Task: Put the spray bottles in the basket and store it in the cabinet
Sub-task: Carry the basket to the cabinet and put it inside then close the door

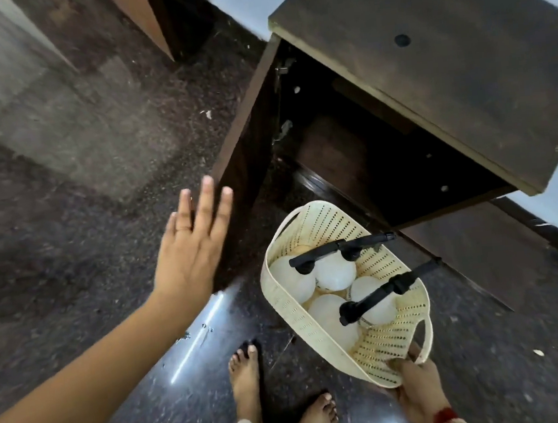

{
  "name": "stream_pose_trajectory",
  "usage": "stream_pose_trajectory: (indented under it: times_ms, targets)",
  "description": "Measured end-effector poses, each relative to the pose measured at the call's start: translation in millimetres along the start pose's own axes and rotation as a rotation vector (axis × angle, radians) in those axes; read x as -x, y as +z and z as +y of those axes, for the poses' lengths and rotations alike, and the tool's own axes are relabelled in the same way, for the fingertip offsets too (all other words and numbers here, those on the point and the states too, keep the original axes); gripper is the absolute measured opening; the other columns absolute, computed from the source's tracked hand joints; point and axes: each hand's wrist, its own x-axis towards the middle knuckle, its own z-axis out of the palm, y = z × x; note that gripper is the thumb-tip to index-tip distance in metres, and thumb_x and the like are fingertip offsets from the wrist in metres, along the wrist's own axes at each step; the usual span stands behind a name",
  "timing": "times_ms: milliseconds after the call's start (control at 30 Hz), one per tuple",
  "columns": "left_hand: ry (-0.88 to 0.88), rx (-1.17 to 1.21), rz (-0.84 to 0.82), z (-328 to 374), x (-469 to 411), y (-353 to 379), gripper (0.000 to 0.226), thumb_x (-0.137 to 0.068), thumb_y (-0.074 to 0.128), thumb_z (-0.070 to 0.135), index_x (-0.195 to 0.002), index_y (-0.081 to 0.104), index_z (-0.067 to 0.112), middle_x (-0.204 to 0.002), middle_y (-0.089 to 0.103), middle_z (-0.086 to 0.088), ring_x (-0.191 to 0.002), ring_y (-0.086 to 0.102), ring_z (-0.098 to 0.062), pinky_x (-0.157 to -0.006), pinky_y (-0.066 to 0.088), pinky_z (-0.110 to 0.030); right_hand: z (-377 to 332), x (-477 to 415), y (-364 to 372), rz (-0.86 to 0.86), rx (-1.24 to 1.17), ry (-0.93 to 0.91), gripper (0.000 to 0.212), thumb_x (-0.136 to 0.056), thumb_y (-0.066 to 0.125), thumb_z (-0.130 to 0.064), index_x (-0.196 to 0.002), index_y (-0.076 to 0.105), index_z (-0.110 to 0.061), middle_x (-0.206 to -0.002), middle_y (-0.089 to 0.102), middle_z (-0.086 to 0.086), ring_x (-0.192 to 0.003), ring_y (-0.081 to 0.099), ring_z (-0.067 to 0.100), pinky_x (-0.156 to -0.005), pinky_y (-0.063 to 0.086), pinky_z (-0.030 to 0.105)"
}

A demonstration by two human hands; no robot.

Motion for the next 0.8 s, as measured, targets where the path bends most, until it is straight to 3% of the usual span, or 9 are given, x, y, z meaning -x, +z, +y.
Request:
stream_pose_trajectory:
  times_ms: [100,167,233,300,400,600,667,733,800]
  targets:
    - [-0.130,0.113,-0.018,-36,-13,-2,0.095,-0.083,0.064,0.016,-0.151,0.000,0.002,-0.153,0.024,-0.027,-0.120,0.050,-0.044,-0.089,0.052,-0.049,-11,-6,17,-0.012,0.001,-0.008,0.043,-0.084,0.040,0.020,-0.112,0.055,-0.009,-0.089,0.064,0.016,-0.079,0.061,0.038,-0.048,0.056,0.049]
    - [-0.167,0.129,-0.019,-60,-25,-2,0.097,-0.073,0.076,0.024,-0.147,0.021,-0.005,-0.123,0.051,-0.030,-0.090,0.060,-0.044,-0.063,0.053,-0.046,-21,-11,28,0.005,0.006,-0.011,0.042,-0.085,0.041,0.018,-0.113,0.054,-0.010,-0.090,0.064,0.015,-0.080,0.061,0.038,-0.044,0.056,0.047]
    - [-0.183,0.099,0.014,-83,-37,1,0.085,-0.072,0.076,0.027,-0.138,0.033,-0.006,-0.100,0.054,-0.030,-0.078,0.060,-0.045,-0.055,0.050,-0.046,-29,-18,39,0.004,0.000,-0.009,0.038,-0.086,0.042,0.018,-0.109,0.055,-0.010,-0.093,0.064,0.016,-0.081,0.062,0.037,-0.042,0.056,0.045]
    - [-0.197,0.093,0.065,-105,-49,6,0.066,-0.077,0.072,0.029,-0.124,0.041,-0.004,-0.093,0.054,-0.029,-0.076,0.059,-0.046,-0.056,0.049,-0.049,-36,-22,49,-0.019,-0.017,0.000,0.034,-0.086,0.041,0.018,-0.102,0.056,-0.009,-0.097,0.063,0.017,-0.081,0.062,0.037,-0.042,0.056,0.044]
    - [-0.209,0.065,0.107,-130,-64,12,0.047,-0.082,0.062,0.030,-0.112,0.043,-0.002,-0.091,0.054,-0.029,-0.076,0.058,-0.046,-0.057,0.048,-0.051,-46,-31,62,-0.030,-0.049,-0.001,0.040,-0.086,0.040,0.019,-0.113,0.053,-0.008,-0.103,0.062,0.019,-0.082,0.062,0.036,-0.042,0.057,0.043]
    - [-0.243,0.058,0.122,-150,-77,26,0.050,-0.083,0.042,0.039,-0.113,0.043,-0.001,-0.094,0.053,-0.028,-0.080,0.056,-0.046,-0.063,0.046,-0.053,-58,-48,77,-0.017,-0.066,-0.001,0.036,-0.086,0.041,0.018,-0.111,0.054,-0.006,-0.097,0.064,0.015,-0.083,0.063,0.036,-0.045,0.058,0.043]
    - [-0.275,0.116,0.170,-151,-74,33,0.062,-0.084,0.036,0.043,-0.126,0.039,-0.002,-0.111,0.050,-0.029,-0.101,0.052,-0.047,-0.085,0.045,-0.061,-65,-54,78,-0.017,-0.066,-0.010,0.034,-0.086,0.040,0.018,-0.106,0.055,-0.006,-0.095,0.064,0.015,-0.082,0.063,0.035,-0.045,0.058,0.044]
    - [-0.238,0.139,0.229,-136,-66,34,0.075,-0.085,0.036,0.045,-0.146,0.023,0.004,-0.143,0.032,-0.025,-0.138,0.026,-0.044,-0.107,0.025,-0.068,-71,-62,78,-0.011,-0.059,-0.011,0.033,-0.087,0.040,0.018,-0.106,0.055,-0.005,-0.093,0.064,0.015,-0.081,0.063,0.035,-0.044,0.058,0.043]
    - [-0.105,0.154,0.317,-96,-56,32,0.081,-0.084,0.042,0.042,-0.153,0.011,0.013,-0.157,0.015,-0.015,-0.148,0.004,-0.033,-0.115,0.005,-0.063,-78,-68,79,-0.023,-0.045,-0.025,0.036,-0.087,0.040,0.017,-0.113,0.053,-0.003,-0.093,0.064,0.015,-0.081,0.063,0.035,-0.043,0.057,0.042]
